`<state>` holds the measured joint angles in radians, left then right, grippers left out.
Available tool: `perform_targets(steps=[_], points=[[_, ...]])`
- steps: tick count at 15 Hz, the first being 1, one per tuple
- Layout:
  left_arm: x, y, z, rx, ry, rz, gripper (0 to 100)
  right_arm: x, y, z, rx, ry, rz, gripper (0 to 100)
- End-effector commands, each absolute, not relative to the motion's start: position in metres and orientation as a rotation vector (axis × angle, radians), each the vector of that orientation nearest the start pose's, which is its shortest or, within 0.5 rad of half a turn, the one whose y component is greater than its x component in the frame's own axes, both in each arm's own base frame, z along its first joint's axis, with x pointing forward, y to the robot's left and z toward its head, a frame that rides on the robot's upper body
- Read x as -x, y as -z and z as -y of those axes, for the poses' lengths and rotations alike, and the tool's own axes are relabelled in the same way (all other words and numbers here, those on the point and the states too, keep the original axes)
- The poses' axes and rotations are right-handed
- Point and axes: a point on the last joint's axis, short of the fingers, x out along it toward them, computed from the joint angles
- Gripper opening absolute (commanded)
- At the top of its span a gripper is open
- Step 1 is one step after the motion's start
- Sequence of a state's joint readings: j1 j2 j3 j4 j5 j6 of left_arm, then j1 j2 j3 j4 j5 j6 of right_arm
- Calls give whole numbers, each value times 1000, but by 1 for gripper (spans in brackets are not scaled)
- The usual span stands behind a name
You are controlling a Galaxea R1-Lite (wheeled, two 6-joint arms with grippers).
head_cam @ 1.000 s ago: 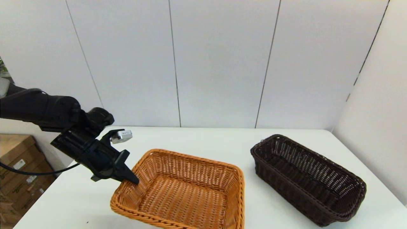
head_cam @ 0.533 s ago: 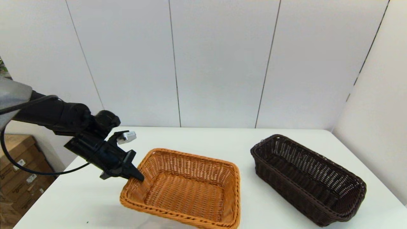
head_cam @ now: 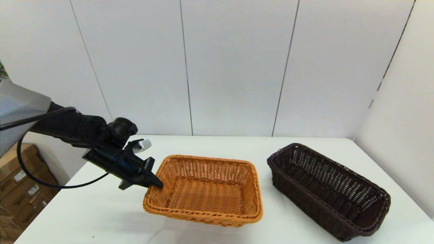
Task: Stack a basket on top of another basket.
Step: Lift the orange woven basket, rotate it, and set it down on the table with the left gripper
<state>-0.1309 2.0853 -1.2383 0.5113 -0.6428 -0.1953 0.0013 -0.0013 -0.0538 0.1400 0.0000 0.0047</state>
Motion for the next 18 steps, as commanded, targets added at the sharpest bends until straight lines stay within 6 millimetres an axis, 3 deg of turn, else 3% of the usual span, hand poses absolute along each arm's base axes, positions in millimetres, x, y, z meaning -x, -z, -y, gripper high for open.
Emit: perform_targets(steps=[1,18], points=[[-335,-84,62,510,528,-1419,0,27,-76,0,-5,-1,-87,100],[-338,-72,67,529,516,-1427,0,27,-76,0,-5,-1,-87,100]])
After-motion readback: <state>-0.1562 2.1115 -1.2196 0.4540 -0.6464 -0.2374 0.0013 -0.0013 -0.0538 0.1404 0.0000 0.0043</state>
